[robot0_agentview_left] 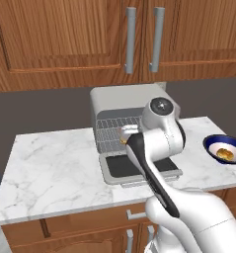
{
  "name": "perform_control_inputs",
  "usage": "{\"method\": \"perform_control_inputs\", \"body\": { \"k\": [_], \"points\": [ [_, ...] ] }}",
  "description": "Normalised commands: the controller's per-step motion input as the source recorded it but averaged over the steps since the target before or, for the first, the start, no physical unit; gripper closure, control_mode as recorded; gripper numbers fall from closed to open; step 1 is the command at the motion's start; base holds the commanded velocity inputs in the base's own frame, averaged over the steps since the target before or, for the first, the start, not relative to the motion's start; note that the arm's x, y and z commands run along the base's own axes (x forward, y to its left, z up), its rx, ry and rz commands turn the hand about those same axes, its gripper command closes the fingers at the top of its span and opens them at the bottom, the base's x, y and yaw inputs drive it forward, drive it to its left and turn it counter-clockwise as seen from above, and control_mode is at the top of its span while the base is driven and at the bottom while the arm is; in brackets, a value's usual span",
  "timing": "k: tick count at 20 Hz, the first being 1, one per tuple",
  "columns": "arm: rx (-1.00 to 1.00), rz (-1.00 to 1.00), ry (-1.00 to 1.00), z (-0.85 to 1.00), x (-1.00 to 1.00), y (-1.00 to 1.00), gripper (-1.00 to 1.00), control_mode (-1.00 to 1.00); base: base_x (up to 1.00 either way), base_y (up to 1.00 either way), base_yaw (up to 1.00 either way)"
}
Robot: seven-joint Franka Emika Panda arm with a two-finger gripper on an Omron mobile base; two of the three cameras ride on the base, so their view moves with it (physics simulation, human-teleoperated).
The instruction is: Pick up the heated bread from the toaster oven and place it in the bowl. Then move the bread bowl to the dining counter.
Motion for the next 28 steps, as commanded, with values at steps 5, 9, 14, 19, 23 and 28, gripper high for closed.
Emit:
{"method": "perform_control_inputs", "body": {
  "k": [5,9,14,19,23,28],
  "points": [
    [0.0,0.05,0.0,-0.02,0.03,0.23,-1.0,-1.0,0.0,0.0,0.0],
    [0.0,0.0,0.08,-0.55,0.0,0.02,-1.0,-1.0,0.0,0.0,0.0],
    [0.01,0.0,0.02,-0.28,0.08,0.07,-1.0,-1.0,0.0,0.0,0.0],
    [0.05,-0.07,0.0,-0.02,0.22,0.07,-1.0,-1.0,0.0,0.0,0.0],
    [0.0,-0.08,0.01,0.12,0.43,0.0,-1.0,-1.0,0.0,0.0,0.0],
    [0.0,-0.04,0.08,0.0,0.46,0.0,-1.0,-1.0,0.0,0.0,0.0]
  ]
}}
